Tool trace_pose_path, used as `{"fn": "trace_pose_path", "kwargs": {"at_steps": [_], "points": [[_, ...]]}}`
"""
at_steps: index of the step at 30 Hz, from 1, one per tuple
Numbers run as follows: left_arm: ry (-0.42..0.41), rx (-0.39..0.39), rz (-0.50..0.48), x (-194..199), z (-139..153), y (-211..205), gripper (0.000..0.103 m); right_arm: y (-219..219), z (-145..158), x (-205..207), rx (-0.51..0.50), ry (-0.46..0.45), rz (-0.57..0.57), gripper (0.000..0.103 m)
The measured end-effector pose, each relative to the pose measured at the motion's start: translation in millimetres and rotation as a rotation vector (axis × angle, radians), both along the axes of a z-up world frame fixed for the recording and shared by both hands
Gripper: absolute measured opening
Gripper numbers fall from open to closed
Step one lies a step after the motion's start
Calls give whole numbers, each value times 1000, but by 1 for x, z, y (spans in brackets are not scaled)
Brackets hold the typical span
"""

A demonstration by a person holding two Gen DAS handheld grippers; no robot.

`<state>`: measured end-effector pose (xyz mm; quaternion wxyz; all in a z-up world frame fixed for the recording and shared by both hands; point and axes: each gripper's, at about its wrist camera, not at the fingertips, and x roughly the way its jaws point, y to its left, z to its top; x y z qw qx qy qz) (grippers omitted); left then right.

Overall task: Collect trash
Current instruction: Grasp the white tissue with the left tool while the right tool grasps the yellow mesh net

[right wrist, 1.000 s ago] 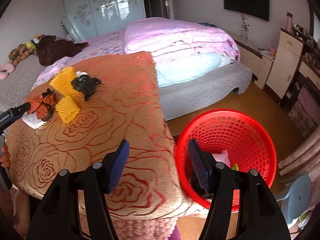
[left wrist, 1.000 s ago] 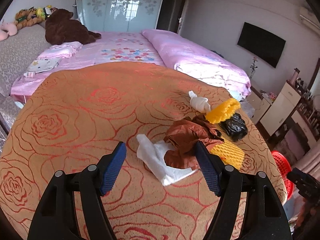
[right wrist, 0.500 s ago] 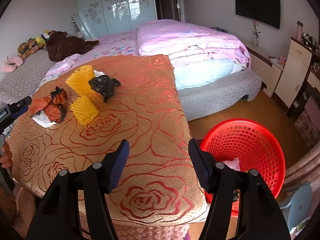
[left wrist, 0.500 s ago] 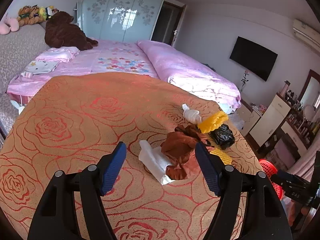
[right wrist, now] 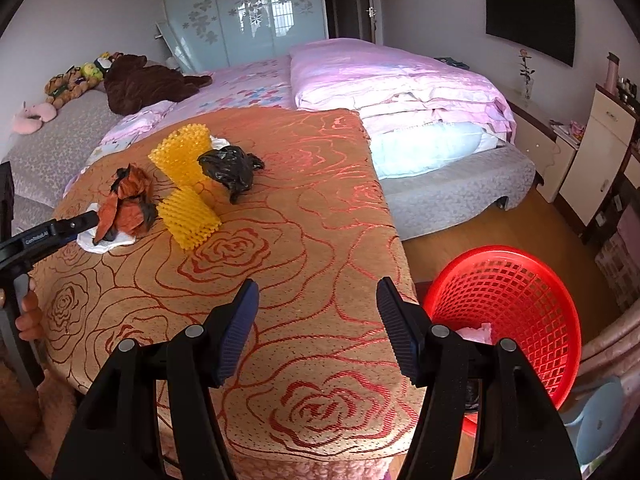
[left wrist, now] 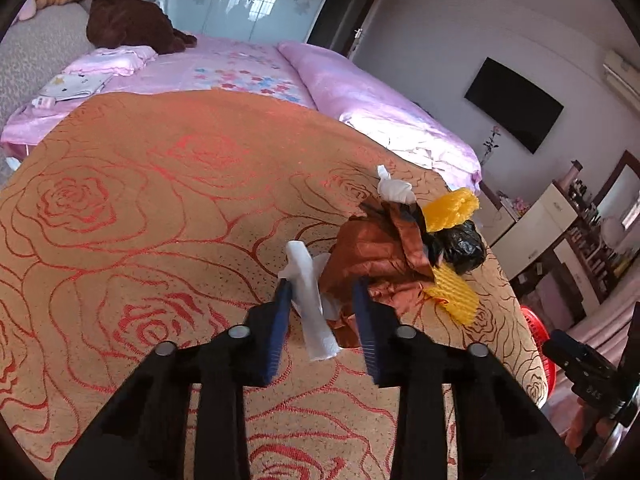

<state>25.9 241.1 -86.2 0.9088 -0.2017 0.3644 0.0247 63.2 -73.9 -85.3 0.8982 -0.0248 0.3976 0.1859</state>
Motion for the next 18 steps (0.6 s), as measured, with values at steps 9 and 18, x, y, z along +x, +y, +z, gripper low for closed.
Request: {"fn": "trace_pose_path", "kwargs": {"at_steps": [9,18], "points": [[-60,13,8,-13,19,5,6,29,10,4,7,-21,75,59],[-166,70,53,-32,60,12,6,87,7,27,-8,-26,226,59]]}}
